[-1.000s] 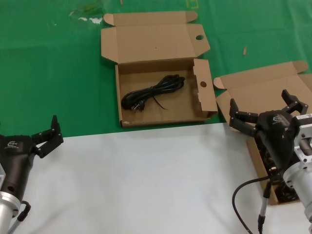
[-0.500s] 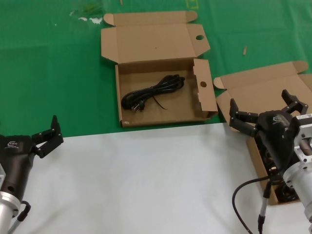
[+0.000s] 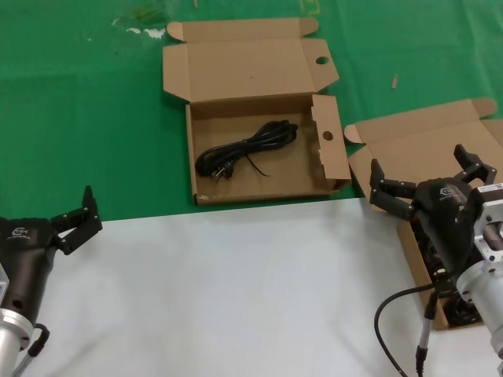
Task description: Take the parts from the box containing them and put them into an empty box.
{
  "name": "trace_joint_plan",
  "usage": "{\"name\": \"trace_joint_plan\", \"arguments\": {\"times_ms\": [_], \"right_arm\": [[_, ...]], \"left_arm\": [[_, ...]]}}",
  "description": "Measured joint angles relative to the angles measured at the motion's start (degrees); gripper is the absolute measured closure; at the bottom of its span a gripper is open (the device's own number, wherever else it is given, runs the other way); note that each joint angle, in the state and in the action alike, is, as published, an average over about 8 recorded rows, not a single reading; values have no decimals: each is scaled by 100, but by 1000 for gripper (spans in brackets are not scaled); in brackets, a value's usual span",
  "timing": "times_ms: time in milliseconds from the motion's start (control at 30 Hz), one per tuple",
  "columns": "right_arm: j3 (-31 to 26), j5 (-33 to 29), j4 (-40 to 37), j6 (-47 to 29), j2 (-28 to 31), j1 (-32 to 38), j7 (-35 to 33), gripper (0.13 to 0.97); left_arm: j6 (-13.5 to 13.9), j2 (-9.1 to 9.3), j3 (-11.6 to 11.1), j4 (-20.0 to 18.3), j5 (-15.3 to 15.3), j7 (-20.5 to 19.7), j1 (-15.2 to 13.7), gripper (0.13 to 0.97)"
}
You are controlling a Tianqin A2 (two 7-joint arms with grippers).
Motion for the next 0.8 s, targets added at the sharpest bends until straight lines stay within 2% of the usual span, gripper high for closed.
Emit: {"name": "trace_joint_plan", "arguments": {"times_ms": [800], "right_arm": [[0,0,0,0,0,0,0,129]], "left_arm": [[0,0,0,0,0,0,0,132]]}}
